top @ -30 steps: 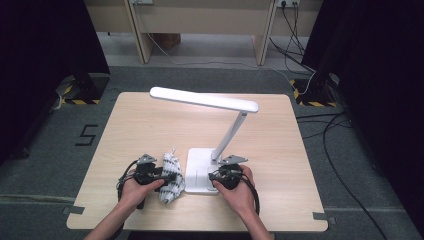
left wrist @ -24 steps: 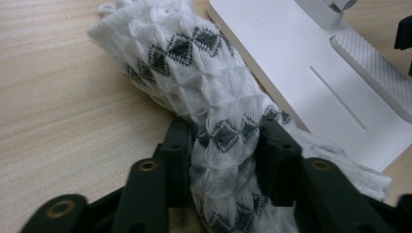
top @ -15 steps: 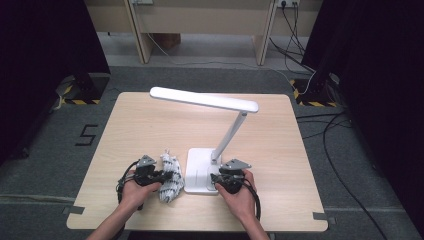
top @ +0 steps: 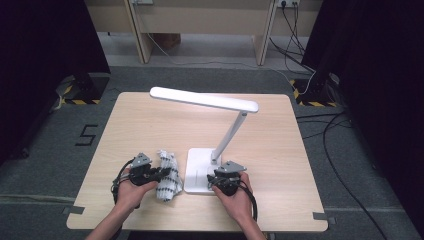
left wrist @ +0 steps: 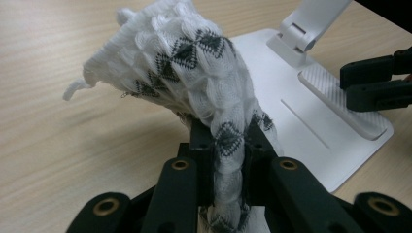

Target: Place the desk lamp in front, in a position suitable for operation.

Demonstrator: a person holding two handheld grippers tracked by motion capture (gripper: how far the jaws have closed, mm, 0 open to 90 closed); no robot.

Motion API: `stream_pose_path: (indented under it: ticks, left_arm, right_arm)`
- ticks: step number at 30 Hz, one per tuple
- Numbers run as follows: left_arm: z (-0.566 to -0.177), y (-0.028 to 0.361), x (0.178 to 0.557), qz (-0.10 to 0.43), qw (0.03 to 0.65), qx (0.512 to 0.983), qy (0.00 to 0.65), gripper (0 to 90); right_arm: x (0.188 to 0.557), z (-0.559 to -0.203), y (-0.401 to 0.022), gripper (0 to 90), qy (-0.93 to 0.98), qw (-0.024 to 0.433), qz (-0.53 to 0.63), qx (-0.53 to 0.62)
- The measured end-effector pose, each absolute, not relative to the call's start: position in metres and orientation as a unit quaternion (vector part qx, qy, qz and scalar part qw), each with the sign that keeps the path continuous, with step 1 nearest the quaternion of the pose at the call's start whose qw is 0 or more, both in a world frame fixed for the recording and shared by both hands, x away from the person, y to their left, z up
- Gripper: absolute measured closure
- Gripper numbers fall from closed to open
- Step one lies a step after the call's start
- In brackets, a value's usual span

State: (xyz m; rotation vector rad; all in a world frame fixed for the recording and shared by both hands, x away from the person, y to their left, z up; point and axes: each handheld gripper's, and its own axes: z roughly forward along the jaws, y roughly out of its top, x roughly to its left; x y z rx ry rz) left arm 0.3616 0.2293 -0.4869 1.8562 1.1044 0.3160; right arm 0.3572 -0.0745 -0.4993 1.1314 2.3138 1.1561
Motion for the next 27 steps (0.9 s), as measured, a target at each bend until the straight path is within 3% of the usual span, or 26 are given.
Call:
stream_pose_path:
  ticks: [12,27]
  left_arm:
    - [-0.47,0.238,0.362,0.144,0.481,0.741,0.447,79.8]
    - [-0.458,0.243,0.363,0.159,0.491,0.732,0.444,79.8]
  right_arm:
    - [0.357,-0.501,-0.071,50.8,0.814,0.181,0.395,0.385]
    - [0.357,-0.503,-0.072,50.2,0.811,0.182,0.402,0.385]
